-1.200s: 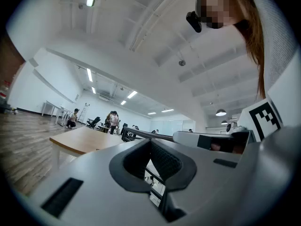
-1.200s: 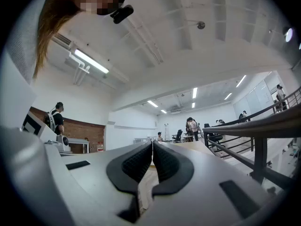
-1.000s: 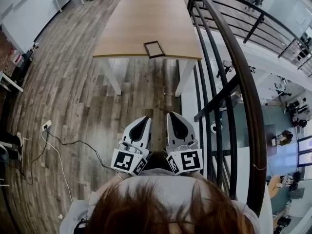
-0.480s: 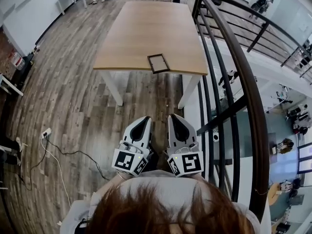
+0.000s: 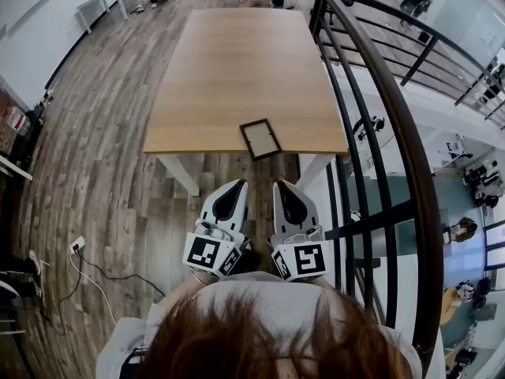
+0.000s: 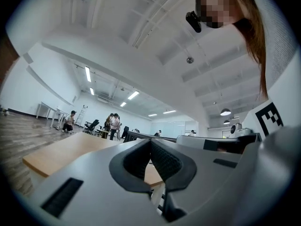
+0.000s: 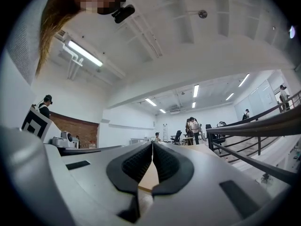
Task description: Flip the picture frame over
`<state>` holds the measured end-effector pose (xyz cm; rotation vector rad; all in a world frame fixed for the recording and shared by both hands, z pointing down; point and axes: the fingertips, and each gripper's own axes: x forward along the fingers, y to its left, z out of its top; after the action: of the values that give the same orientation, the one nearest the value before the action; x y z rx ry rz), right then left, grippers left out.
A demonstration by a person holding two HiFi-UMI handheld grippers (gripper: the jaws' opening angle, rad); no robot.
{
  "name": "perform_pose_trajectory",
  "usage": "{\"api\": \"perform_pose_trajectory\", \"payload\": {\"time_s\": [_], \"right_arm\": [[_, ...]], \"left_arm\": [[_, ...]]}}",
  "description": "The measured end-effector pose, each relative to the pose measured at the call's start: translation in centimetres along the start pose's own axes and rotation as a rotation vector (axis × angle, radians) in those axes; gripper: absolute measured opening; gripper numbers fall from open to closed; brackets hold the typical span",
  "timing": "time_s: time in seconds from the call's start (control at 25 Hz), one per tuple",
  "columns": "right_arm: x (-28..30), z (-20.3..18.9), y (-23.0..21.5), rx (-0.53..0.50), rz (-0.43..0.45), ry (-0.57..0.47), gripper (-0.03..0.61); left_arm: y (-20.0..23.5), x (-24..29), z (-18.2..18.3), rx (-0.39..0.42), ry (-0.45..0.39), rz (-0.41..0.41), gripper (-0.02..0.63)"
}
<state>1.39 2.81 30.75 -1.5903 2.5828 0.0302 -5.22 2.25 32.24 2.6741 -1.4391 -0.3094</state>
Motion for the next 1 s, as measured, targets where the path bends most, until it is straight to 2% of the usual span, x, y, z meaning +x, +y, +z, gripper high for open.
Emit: {"api": "perform_pose_trajectory", "payload": {"time_s": [0.16,0.4,0.64,0.84,0.92,1.0], "right_arm": [[4.1,-0.5,-1.1,0.006,-0.026,0.003,0.015],[7.2,-1.0,-2.9,0.003,-0.045,0.030,0.015],[9.9,-1.6,-3.9,-0.047,0.017,0.070,0.015],[11.7,-3.7,-4.9,-0.130,0.031,0.099,0.015],[12.4,-6.4,-5.5,-0.160,0.058,0.166,0.017],[12.8,-10.0,-6.3,-0.184,0.095,0.276,0.017]], "left_arm": [[3.0,2.9,0.1,0.016,0.008,-0.010,0.006],[5.4,5.2,-0.8,-0.006,0.038,0.007,0.006],[6.9,6.7,-2.1,-0.044,0.073,0.037,0.006],[7.6,7.6,-3.7,-0.058,0.101,0.068,0.006],[7.9,7.9,-4.8,-0.065,0.118,0.087,0.006],[8.2,7.9,-6.0,-0.073,0.137,0.109,0.006]]}}
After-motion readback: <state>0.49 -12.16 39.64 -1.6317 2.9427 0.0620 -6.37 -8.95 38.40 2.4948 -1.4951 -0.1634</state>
